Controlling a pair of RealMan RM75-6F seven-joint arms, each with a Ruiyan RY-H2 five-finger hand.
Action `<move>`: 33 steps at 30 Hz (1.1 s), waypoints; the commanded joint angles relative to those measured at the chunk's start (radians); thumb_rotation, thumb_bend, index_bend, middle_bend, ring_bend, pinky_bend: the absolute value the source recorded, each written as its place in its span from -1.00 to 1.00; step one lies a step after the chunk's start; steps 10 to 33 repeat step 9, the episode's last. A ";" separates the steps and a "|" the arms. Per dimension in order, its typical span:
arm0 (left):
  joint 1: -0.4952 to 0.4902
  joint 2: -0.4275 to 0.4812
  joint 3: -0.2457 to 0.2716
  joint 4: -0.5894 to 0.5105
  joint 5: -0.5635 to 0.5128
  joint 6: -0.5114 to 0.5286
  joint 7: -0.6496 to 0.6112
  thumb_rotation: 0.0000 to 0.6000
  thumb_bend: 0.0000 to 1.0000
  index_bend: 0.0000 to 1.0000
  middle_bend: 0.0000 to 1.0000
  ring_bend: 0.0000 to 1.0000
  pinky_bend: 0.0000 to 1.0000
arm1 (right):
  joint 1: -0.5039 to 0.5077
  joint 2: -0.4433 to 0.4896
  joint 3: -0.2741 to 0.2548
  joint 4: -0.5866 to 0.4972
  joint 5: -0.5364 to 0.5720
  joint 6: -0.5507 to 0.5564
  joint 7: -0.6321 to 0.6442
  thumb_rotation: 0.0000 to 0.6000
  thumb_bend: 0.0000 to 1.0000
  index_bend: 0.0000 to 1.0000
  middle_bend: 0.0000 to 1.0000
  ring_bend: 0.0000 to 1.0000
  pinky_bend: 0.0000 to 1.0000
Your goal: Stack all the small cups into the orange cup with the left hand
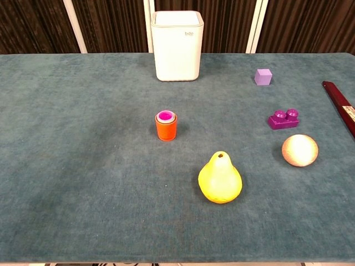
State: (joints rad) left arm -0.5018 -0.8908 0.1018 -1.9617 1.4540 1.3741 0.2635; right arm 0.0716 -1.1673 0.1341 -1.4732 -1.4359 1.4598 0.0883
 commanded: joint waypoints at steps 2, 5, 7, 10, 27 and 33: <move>0.105 0.000 0.052 0.097 0.081 0.098 -0.085 1.00 -0.55 -0.79 -0.67 -1.00 -1.00 | 0.005 0.010 -0.027 -0.017 -0.068 0.026 0.018 1.00 -0.14 -0.88 -1.00 -0.87 -1.00; 0.153 -0.033 0.037 0.155 0.101 0.174 -0.113 1.00 -0.55 -0.79 -0.68 -1.00 -1.00 | 0.006 0.007 -0.029 -0.022 -0.083 0.039 0.014 1.00 -0.14 -0.88 -1.00 -0.87 -1.00; 0.179 -0.054 0.031 0.192 0.115 0.211 -0.135 1.00 -0.55 -0.79 -0.69 -1.00 -1.00 | 0.004 0.005 -0.032 -0.025 -0.092 0.049 0.011 1.00 -0.14 -0.88 -1.00 -0.87 -1.00; 0.200 -0.067 0.028 0.221 0.123 0.230 -0.152 1.00 -0.55 -0.79 -0.71 -1.00 -1.00 | 0.003 0.006 -0.034 -0.029 -0.100 0.058 0.010 1.00 -0.14 -0.88 -1.00 -0.87 -1.00; 0.200 -0.067 0.028 0.221 0.123 0.230 -0.152 1.00 -0.55 -0.79 -0.71 -1.00 -1.00 | 0.003 0.006 -0.034 -0.029 -0.100 0.058 0.010 1.00 -0.14 -0.88 -1.00 -0.87 -1.00; 0.200 -0.067 0.028 0.221 0.123 0.230 -0.152 1.00 -0.55 -0.79 -0.71 -1.00 -1.00 | 0.003 0.006 -0.034 -0.029 -0.100 0.058 0.010 1.00 -0.14 -0.88 -1.00 -0.87 -1.00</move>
